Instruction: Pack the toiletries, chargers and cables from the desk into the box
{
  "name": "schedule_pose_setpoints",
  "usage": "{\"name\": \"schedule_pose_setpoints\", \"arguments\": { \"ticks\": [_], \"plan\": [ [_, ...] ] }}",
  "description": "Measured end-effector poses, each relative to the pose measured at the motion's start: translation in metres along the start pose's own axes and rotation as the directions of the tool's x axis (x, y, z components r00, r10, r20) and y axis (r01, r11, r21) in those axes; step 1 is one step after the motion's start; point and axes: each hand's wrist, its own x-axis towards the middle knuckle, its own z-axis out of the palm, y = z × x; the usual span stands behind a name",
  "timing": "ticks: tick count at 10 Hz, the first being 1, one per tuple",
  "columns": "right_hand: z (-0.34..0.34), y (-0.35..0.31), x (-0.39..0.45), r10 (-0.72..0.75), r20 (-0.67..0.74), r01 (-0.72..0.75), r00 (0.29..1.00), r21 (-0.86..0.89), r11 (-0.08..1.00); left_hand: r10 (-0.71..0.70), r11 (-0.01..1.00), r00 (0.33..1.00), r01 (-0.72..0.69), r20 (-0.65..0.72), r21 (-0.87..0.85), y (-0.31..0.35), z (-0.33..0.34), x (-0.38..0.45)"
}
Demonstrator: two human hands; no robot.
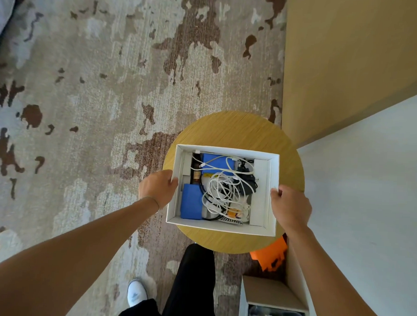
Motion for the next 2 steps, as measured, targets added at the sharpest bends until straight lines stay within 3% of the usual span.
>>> {"name": "schedule_pose_setpoints", "arguments": {
  "ticks": [2],
  "plan": [
    [-0.032,-0.011,-0.009,-0.003,0.128,0.025,0.992,-0.171,0.985,-0.017,1.0,0.991,0.018,0.135,-0.007,0.0,-0.032,-0.015]
  ]
}}
